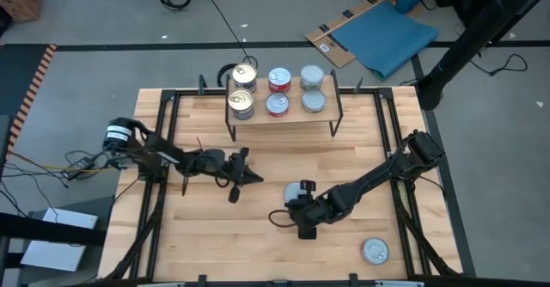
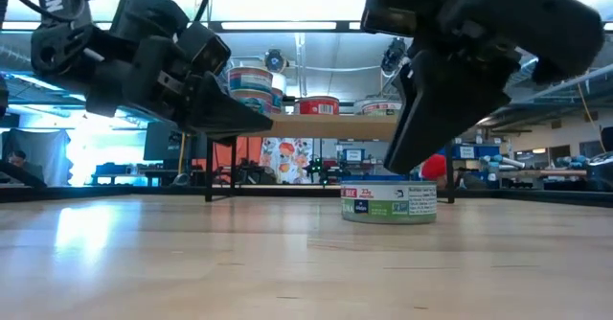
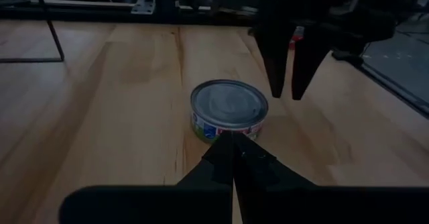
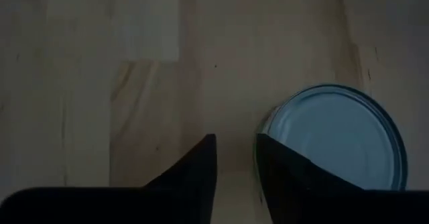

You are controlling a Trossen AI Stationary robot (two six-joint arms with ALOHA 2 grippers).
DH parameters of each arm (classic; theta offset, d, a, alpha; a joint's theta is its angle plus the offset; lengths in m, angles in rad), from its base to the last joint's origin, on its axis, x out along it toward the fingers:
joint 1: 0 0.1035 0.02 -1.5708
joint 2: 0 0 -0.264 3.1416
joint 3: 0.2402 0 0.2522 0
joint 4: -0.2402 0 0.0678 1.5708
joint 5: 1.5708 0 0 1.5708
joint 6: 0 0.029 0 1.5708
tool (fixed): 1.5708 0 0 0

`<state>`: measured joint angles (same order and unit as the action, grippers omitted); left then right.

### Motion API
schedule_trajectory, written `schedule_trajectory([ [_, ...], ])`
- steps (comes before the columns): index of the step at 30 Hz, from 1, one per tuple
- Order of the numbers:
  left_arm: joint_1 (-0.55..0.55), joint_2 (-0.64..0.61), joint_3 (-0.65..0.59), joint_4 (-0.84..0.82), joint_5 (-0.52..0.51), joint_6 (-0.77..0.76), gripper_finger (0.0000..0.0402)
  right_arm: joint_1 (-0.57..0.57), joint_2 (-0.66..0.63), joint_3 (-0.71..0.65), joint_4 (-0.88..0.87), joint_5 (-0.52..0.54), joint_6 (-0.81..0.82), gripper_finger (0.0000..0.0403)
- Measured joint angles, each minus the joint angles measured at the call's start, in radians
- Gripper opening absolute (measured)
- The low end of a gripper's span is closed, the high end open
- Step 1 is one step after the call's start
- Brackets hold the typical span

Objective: Stack canned seafood by type on shelf
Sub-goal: Stack the green tuna can on top of the other green tuna can on the shelf

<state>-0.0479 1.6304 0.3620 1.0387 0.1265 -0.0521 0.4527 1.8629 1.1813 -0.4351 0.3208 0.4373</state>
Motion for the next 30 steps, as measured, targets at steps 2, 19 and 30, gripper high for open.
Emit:
schedule_trajectory([
  [2, 0.000, 0.017, 0.016, -0.001, 0.000, 0.017, 0.0006, -0.001, 0.000, -0.003, -0.002, 0.018, -0.015, 0.0119],
  [19, 0.000, 0.047, 0.063, -0.020, 0.008, 0.079, 0.0006, -0.018, -0.006, -0.088, 0.065, 0.015, -0.078, 0.0043],
  [30, 0.000, 0.046, 0.063, -0.012, 0.008, 0.064, 0.0006, -0.064, 0.000, -0.044, 0.049, -0.106, -0.139, 0.0004],
])
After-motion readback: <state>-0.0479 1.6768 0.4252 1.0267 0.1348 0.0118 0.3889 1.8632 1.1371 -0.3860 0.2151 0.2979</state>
